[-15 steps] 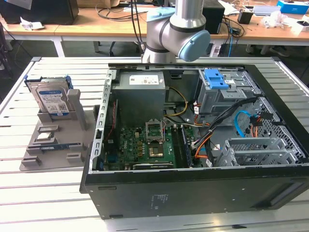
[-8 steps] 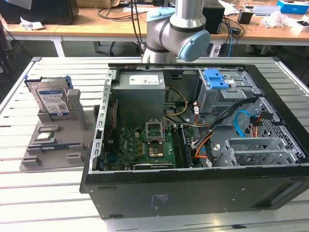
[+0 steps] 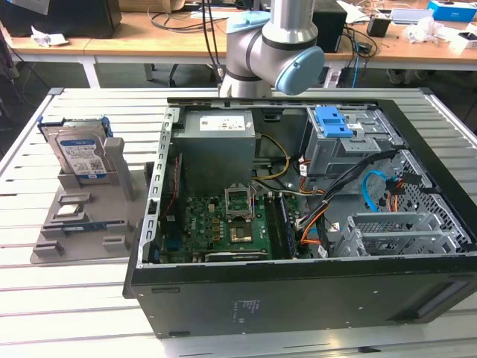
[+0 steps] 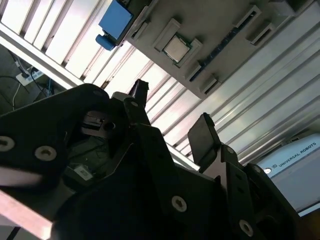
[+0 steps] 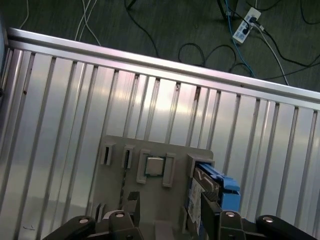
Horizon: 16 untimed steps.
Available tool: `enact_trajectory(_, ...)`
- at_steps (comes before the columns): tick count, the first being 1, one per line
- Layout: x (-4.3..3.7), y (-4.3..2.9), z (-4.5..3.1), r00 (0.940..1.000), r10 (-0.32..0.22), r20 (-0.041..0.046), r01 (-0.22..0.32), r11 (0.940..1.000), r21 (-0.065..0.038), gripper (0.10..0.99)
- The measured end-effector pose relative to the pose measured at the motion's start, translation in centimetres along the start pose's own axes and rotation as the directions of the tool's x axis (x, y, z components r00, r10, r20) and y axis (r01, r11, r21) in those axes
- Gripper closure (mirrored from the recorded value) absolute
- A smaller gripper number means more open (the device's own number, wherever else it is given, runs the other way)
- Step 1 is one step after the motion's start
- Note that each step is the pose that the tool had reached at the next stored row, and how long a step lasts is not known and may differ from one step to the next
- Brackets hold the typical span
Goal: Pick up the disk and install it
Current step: 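Pick up the disk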
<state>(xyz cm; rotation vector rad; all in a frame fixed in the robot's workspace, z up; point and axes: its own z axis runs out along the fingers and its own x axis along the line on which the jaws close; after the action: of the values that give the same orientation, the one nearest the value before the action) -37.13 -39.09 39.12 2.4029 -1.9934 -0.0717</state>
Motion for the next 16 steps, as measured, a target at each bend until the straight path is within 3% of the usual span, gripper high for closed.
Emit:
enact_trajectory(5,0.0,0.0,-0.01,0.9961,0.088,0.0038,-0.088,0.9961,0.002,0.486)
enact_trajectory(9,0.0,0.0,0.0,0.986,0.166,0.0075,-0.166,0.9861,0.003,0.486)
enact_trajectory(14,-0.04,-0.01,0.01,0.9849,0.173,0.0078,-0.173,0.985,0.003,0.486)
enact_trajectory(16,-0.55,-0.22,0.01,0.9849,0.173,0.0078,-0.173,0.9849,0.003,0.486)
